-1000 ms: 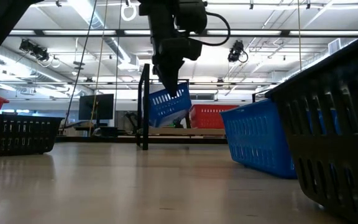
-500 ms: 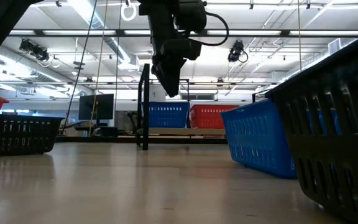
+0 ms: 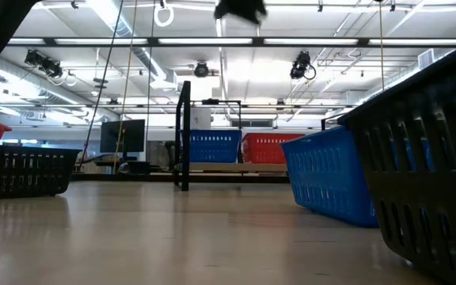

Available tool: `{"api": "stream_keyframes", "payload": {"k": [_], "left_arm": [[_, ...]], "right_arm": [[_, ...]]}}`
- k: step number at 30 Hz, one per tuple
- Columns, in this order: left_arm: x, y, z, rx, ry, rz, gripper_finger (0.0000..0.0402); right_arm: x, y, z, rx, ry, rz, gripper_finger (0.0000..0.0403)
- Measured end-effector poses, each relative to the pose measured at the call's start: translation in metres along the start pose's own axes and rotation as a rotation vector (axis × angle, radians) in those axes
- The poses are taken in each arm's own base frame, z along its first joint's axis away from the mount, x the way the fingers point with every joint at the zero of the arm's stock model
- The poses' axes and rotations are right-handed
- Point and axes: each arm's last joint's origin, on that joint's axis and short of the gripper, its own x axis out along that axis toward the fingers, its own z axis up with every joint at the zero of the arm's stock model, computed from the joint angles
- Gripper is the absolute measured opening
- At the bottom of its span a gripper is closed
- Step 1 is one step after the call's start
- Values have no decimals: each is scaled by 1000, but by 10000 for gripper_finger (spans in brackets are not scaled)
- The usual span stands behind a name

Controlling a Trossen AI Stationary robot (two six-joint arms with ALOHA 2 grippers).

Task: Stack baskets on shelf by color
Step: Stack the right red bin on the red bin on the shelf

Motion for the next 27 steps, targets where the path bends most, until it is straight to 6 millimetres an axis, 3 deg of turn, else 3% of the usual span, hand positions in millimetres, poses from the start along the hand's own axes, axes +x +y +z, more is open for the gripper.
{"api": "stream_keyframes", "payload": {"k": [4,8,17,27], "left_arm": [[-42,-15,3,-8,-149,-102,150],[-73,-29,-5,-7,-174,-135,141],[-96,-74,-19,-36,-171,-218,118],[-113,-129,-38,-69,-189,-121,116]], "right_arm": [[19,4,-7,-34,86,24,146],[47,9,-14,6,131,33,146],[120,19,-40,43,272,185,146],[139,25,-79,-25,483,222,146]]}}
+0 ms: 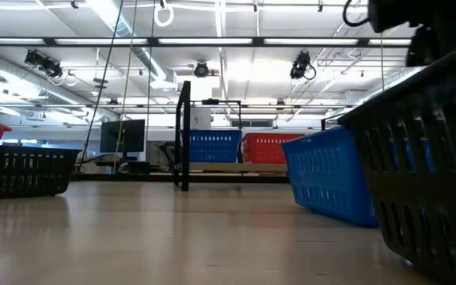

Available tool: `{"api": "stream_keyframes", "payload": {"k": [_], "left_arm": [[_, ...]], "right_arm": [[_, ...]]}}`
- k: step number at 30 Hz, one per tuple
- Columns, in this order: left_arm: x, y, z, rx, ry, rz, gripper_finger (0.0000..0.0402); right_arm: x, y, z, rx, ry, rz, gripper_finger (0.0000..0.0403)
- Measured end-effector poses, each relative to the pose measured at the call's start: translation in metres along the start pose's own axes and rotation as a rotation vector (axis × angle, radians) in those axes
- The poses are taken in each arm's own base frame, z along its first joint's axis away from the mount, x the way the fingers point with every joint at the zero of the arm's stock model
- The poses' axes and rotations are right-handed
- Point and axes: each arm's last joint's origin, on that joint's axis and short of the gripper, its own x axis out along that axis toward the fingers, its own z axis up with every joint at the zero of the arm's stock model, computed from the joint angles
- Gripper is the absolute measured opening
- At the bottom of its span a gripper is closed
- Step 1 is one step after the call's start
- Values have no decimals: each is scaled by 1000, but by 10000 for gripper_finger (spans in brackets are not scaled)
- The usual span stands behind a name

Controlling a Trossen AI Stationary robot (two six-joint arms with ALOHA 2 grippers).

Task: Stack baskets on shelf by color
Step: Stack the right red bin on the red bin on the shelf

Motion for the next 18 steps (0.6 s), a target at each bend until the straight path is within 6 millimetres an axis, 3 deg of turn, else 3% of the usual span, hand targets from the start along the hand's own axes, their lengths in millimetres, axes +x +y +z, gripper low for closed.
{"api": "stream_keyframes", "payload": {"k": [6,10,18], "left_arm": [[-6,-16,-6,4,-5,-1,116],[-6,-15,-6,6,-4,5,116],[-5,-13,-6,23,-5,10,117]], "right_arm": [[14,11,-20,93,123,39,146],[18,27,-30,201,144,88,146],[28,52,-58,207,105,48,146]]}}
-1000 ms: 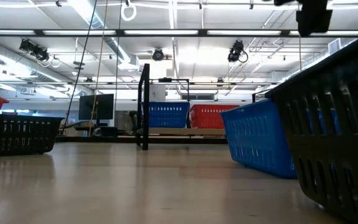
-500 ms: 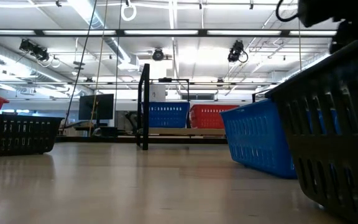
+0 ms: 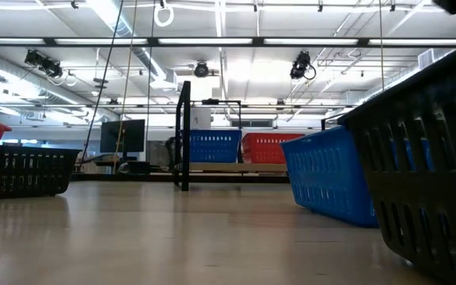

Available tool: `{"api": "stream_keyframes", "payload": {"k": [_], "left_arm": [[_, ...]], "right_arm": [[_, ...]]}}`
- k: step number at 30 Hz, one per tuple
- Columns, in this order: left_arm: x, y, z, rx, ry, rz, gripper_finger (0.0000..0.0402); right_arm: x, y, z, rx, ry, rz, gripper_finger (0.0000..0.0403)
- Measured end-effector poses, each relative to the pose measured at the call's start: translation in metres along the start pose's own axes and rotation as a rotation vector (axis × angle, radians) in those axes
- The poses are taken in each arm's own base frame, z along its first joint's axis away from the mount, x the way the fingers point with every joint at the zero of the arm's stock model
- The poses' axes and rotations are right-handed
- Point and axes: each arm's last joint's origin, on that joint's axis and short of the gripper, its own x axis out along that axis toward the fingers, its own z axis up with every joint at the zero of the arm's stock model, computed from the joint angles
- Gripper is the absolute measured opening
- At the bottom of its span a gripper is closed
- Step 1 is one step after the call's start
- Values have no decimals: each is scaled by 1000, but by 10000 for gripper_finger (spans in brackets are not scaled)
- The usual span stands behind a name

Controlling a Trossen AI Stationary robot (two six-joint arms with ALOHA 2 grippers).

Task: Stack baskets on shelf by color
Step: Stack the right red bin on the red bin on the shelf

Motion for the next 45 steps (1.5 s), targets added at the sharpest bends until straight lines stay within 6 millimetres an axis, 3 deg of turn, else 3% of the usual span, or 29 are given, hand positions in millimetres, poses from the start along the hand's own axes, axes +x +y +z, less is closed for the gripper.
{"api": "stream_keyframes", "payload": {"k": [9,17,25,30,38,42,45], "left_arm": [[-2,-5,-2,-11,3,-17,117],[-3,-8,-3,-103,4,-22,117],[9,-7,-4,-136,12,15,117],[24,-12,-7,-231,27,25,117],[45,-31,-3,-313,-63,-31,117],[51,-35,-3,-322,-74,-41,117],[50,-35,-2,-342,-89,-47,117]], "right_arm": [[41,26,-29,-19,110,-22,146],[71,28,-51,-56,100,-151,146],[84,30,-58,-78,-38,-173,151],[93,31,-64,-151,-115,-181,174],[124,26,-62,-164,-58,-316,215],[141,20,-60,-149,-28,-403,203],[153,19,-57,-183,-18,-431,163]]}}
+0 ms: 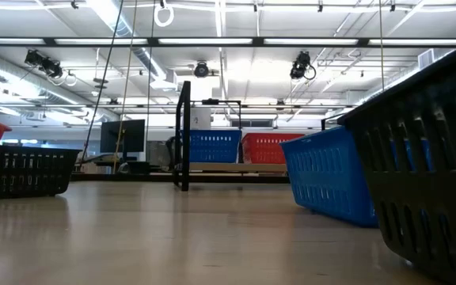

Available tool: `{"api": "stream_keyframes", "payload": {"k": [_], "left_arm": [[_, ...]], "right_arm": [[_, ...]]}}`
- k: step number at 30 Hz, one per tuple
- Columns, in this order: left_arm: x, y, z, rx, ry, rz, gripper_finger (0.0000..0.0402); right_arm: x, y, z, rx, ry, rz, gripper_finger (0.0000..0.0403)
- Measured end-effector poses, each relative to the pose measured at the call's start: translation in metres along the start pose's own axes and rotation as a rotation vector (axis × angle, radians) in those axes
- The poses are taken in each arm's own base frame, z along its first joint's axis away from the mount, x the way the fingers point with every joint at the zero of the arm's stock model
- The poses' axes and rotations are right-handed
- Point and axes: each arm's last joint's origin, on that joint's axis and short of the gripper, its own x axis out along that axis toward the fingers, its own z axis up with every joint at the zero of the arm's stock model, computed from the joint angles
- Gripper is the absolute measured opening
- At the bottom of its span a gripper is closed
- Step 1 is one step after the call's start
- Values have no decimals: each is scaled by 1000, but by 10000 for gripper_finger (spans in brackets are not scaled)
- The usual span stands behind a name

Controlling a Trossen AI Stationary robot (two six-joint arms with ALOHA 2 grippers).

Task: Stack baskets on shelf by color
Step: Stack the right red bin on the red bin on the shelf

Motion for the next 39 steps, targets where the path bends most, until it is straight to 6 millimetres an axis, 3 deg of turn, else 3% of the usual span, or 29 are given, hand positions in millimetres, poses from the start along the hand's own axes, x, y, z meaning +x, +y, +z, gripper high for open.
{"api": "stream_keyframes", "payload": {"k": [6,8,10,15,19,23,28,34,39], "left_arm": [[-1,-2,-1,-5,-5,-12,117],[-1,-3,-1,15,-3,-12,117],[-1,-2,-1,34,-3,-11,117],[1,1,3,40,-17,-4,117],[4,8,9,85,-28,15,117],[-8,24,29,154,-73,39,116],[-46,50,62,228,-164,45,116],[-84,75,79,290,-164,61,116],[-99,88,78,306,-107,112,116]], "right_arm": [[13,2,1,-61,37,-45,31],[10,0,2,-84,38,-52,12],[3,-8,3,-82,43,-90,16],[-40,-25,11,-128,-25,-130,6],[-84,-37,28,-210,-158,-126,8],[-122,-54,58,-295,-285,-122,4],[-153,-82,107,-324,-412,-164,4],[-169,-119,172,-306,-515,-160,3],[-168,-149,219,-318,-598,-146,3]]}}
